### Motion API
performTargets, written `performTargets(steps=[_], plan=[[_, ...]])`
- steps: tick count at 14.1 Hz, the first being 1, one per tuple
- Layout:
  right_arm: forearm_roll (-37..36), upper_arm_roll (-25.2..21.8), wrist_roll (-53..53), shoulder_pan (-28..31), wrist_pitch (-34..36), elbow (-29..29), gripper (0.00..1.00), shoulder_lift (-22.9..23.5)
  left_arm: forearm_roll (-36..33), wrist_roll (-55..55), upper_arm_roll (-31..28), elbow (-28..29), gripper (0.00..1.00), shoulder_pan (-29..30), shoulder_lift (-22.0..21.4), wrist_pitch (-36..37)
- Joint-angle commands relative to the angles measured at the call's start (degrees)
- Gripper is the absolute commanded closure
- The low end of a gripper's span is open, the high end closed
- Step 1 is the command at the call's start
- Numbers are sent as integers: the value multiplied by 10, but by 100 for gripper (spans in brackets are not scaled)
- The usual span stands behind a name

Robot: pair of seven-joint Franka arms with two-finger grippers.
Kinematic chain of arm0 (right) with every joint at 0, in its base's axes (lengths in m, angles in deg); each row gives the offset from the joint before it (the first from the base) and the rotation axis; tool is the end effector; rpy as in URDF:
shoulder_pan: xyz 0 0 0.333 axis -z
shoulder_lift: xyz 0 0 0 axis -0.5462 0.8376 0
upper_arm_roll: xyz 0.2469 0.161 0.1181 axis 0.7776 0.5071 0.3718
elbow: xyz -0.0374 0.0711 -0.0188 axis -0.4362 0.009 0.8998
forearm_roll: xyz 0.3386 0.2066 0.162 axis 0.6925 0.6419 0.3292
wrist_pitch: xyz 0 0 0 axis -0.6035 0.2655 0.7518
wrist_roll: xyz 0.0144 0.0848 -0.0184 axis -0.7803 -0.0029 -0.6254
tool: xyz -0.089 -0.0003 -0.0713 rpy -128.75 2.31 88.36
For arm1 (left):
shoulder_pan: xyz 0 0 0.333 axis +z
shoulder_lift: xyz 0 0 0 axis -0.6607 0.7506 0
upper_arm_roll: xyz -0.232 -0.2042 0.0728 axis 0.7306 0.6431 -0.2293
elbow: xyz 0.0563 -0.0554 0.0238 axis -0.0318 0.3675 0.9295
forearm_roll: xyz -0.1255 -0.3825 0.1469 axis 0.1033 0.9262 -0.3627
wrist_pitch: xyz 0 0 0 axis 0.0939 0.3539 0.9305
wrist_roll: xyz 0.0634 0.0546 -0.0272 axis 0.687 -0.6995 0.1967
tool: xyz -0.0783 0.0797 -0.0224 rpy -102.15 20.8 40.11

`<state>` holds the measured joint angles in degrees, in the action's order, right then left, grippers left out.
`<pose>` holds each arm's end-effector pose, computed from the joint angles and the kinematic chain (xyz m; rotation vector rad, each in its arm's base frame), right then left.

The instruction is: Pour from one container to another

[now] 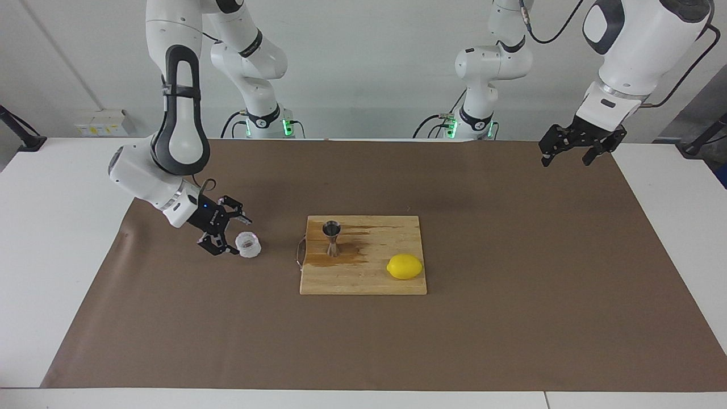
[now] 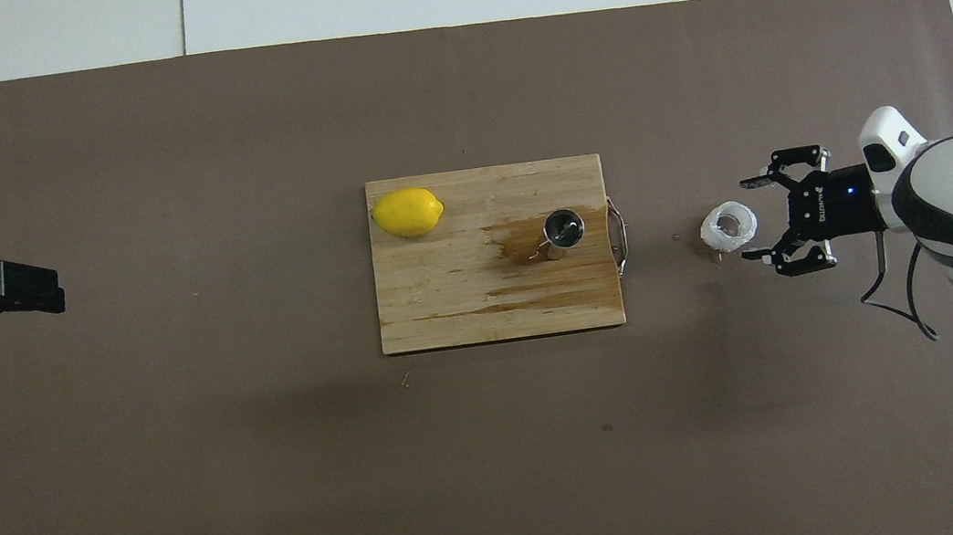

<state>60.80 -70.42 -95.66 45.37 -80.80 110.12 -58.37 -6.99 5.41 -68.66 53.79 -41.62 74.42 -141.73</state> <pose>0.5933 -0.0398 0.3153 -2.0906 -1.6434 -0.6010 0.5787 -0.0452 0.6031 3.1400 -0.0489 -0.0102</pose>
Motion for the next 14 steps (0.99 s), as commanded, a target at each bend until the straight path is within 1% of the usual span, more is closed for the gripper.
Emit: performTargets(steps=[1, 2, 4, 8, 11, 13, 14], plan=[[-72, 2, 141, -6, 15, 8, 0, -37, -5, 5, 2, 14, 0, 3, -15, 3], [-97, 2, 201, -9, 18, 7, 0, -46, -5, 5, 1, 14, 0, 3, -15, 3], [-167, 3, 341, -16, 31, 1, 0, -49, -5, 5, 2, 14, 0, 3, -15, 3], [-279, 3, 572, -41, 41, -5, 0, -61, -5, 5, 2, 14, 0, 3, -15, 3], [-342, 4, 728, -51, 57, -10, 0, -67, -5, 5, 2, 15, 0, 3, -15, 3], [-406, 5, 868, -58, 76, -23, 0, -66, -5, 5, 1, 14, 0, 3, -15, 3], [-432, 5, 937, -80, 93, -34, 0, -64, -5, 5, 1, 14, 0, 3, -15, 3]])
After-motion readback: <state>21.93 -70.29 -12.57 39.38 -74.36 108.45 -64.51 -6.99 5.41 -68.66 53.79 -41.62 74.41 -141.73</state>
